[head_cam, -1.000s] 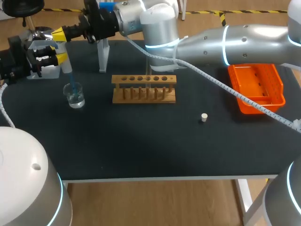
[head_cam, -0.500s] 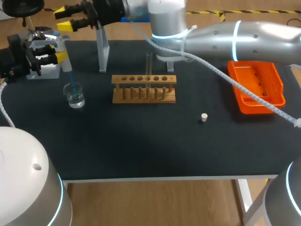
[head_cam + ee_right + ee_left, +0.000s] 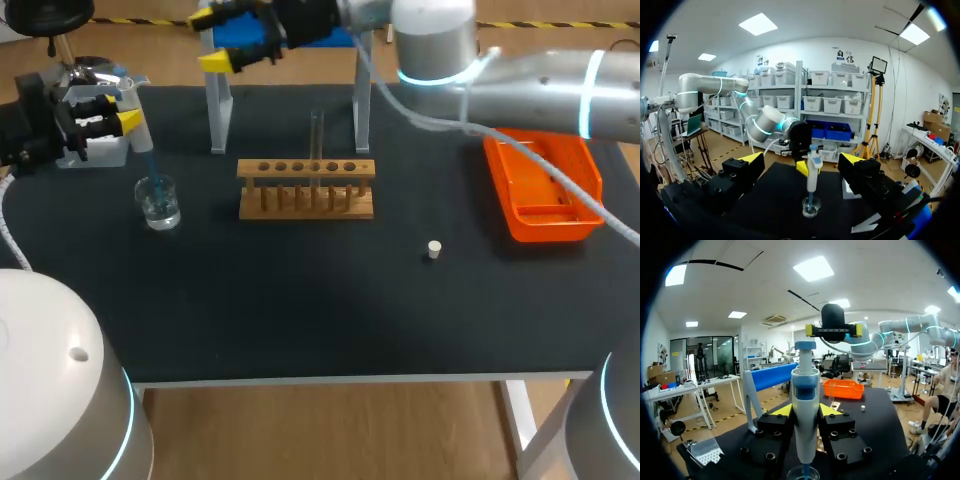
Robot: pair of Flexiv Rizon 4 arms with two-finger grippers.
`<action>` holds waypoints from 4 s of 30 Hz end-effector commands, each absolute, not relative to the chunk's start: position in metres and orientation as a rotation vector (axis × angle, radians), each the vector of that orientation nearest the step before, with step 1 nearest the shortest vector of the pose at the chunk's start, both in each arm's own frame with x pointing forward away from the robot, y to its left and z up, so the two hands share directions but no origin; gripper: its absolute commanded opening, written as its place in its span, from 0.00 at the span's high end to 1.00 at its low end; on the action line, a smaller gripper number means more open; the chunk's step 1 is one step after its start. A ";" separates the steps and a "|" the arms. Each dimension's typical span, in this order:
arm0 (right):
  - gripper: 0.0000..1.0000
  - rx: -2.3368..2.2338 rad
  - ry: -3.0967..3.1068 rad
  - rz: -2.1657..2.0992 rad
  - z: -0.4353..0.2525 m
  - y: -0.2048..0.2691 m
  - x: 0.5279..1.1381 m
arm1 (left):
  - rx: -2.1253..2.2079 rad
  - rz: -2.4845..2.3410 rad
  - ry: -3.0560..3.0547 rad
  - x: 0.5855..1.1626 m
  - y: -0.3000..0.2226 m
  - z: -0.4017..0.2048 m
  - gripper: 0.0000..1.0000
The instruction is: Invert the test tube, pick up the pipette, mount the tip to pipette, aspirate from beaker and dispense into the tube, eject the tip, return the pipette, and cap with the stopper.
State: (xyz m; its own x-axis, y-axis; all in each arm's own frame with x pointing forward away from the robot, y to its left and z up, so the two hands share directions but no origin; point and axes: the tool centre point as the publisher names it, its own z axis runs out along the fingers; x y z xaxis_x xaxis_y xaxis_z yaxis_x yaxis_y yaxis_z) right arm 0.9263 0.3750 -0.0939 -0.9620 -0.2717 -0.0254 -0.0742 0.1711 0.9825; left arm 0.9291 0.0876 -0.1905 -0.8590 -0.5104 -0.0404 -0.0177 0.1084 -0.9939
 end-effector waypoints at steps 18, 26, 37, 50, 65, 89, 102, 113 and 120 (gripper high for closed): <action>0.00 0.145 -2.376 -1.881 -0.143 0.214 0.916 | -0.515 -1.803 2.020 0.929 0.088 -0.190 1.00; 0.00 0.123 -2.370 -1.906 -0.174 0.188 0.928 | -0.515 -1.803 2.020 0.929 0.088 -0.190 1.00; 0.00 0.144 -2.404 -1.868 -0.213 0.179 0.943 | -0.515 -1.803 2.020 0.929 0.088 -0.190 1.00; 0.00 0.161 -2.485 -1.801 -0.250 0.187 0.965 | -0.515 -1.803 2.020 0.929 0.088 -0.190 1.00; 0.00 0.125 -2.601 -1.729 -0.283 0.199 0.977 | -0.515 -1.803 2.020 0.929 0.088 -0.190 1.00; 0.00 0.113 -2.741 -1.576 -0.294 0.238 0.976 | -0.515 -1.803 2.020 0.929 0.088 -0.190 1.00; 0.00 0.118 -2.776 -1.516 -0.304 0.245 0.979 | -0.515 -1.803 2.020 0.929 0.088 -0.190 1.00; 0.00 0.138 -2.804 -1.481 -0.309 0.244 0.983 | -0.515 -1.803 2.020 0.929 0.088 -0.190 1.00; 0.00 0.141 -2.808 -1.476 -0.310 0.245 0.983 | -0.515 -1.803 2.020 0.929 0.088 -0.190 1.00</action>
